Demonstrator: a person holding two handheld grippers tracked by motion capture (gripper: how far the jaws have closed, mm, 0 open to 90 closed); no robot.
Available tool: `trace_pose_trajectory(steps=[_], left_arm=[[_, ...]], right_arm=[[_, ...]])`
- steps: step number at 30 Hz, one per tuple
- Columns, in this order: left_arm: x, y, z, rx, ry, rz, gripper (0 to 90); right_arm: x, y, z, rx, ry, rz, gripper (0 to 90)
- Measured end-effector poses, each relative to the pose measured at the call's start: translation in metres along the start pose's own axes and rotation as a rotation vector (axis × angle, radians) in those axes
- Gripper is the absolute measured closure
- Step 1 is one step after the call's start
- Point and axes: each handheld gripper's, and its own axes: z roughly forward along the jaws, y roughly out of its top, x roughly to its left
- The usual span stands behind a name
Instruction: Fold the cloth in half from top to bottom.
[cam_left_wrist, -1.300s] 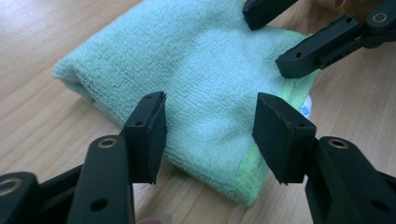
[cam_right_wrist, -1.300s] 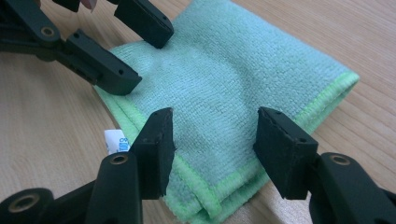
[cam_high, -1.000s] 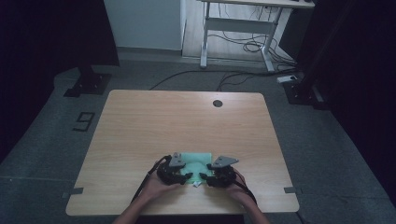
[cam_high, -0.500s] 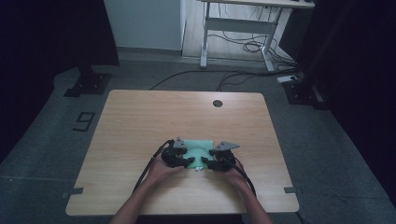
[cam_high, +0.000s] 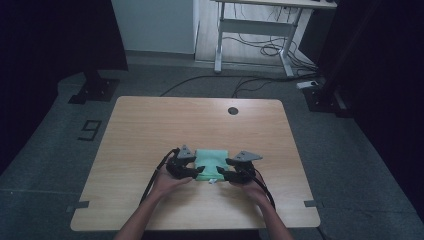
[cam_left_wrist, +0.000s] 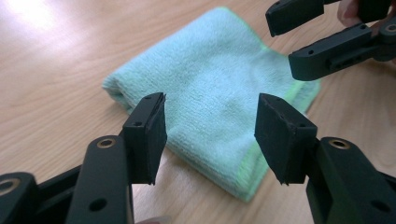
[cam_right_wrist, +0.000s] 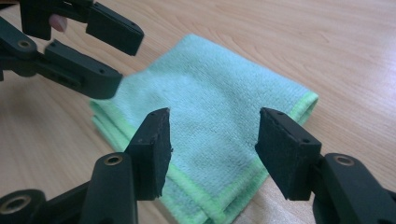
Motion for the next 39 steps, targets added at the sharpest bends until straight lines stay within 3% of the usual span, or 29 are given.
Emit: trace_pose_trajectory(steps=[10, 19, 29, 35, 39], left_arm=[[-0.008, -0.009, -0.032, -0.044, 0.04, -0.016, 42.4], [-0.017, -0.037, -0.052, -0.08, 0.062, -0.062, 41.5], [-0.032, -0.07, -0.071, -0.064, 0.073, -0.061, 40.6], [-0.031, -0.085, -0.076, -0.059, 0.098, -0.078, 40.5], [-0.029, -0.086, -0.076, -0.05, 0.109, -0.076, 40.3]], right_arm=[[0.006, -0.003, -0.017, -0.031, -0.001, -0.003, 43.4], [0.009, -0.025, -0.045, -0.072, -0.016, 0.034, 43.3], [0.015, -0.051, -0.076, -0.068, -0.04, 0.047, 42.4], [0.018, -0.065, -0.089, -0.061, -0.043, 0.057, 41.0], [0.018, -0.071, -0.091, -0.069, -0.045, 0.067, 40.7]])
